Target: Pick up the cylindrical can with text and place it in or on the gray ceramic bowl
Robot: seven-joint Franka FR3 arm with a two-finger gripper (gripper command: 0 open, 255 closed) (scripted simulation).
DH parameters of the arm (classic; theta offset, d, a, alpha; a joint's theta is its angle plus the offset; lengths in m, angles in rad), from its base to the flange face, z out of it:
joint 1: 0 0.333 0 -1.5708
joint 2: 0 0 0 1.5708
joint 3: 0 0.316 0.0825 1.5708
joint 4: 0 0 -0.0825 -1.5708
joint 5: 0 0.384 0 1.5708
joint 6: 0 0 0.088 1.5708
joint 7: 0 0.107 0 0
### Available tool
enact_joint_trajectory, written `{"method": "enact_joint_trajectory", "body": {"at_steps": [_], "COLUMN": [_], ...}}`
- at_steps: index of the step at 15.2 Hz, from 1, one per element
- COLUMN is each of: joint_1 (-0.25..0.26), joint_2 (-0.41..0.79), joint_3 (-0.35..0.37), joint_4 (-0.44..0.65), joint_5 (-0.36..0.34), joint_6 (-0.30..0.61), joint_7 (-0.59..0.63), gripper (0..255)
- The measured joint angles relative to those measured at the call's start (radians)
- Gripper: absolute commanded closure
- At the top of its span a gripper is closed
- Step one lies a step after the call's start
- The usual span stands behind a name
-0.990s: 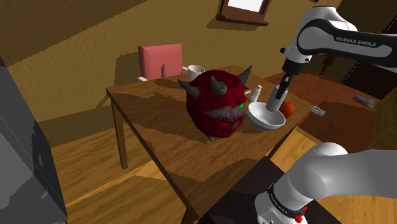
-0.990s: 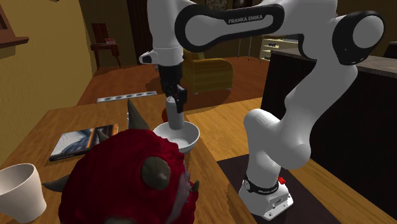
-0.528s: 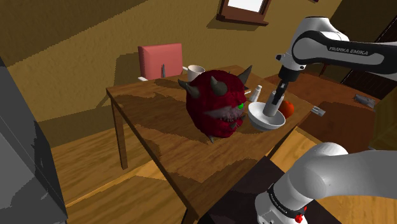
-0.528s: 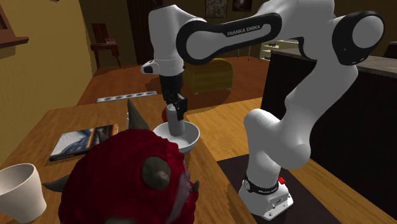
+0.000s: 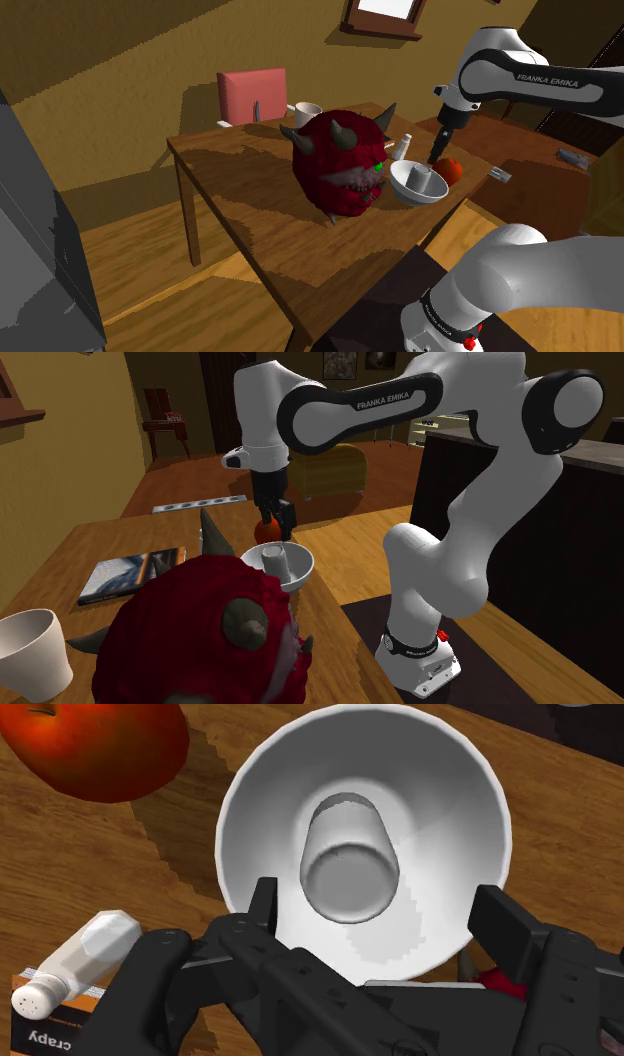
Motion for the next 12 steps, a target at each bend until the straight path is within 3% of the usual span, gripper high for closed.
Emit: {"method": "enact_joint_trajectory", "body": {"at_steps": [3,8,12], "joint_1": [0.000,0.012,0.013], "joint_2": [0.000,0.014,0.015], "joint_3": [0.000,0.027,0.032], "joint_4": [0.000,0.119,0.131], "joint_5": [0.000,0.026,0.029], "joint_6": [0.000,-0.106,-0.117], "joint_7": [0.000,-0.009,-0.008], "gripper": [0,0,0]}}
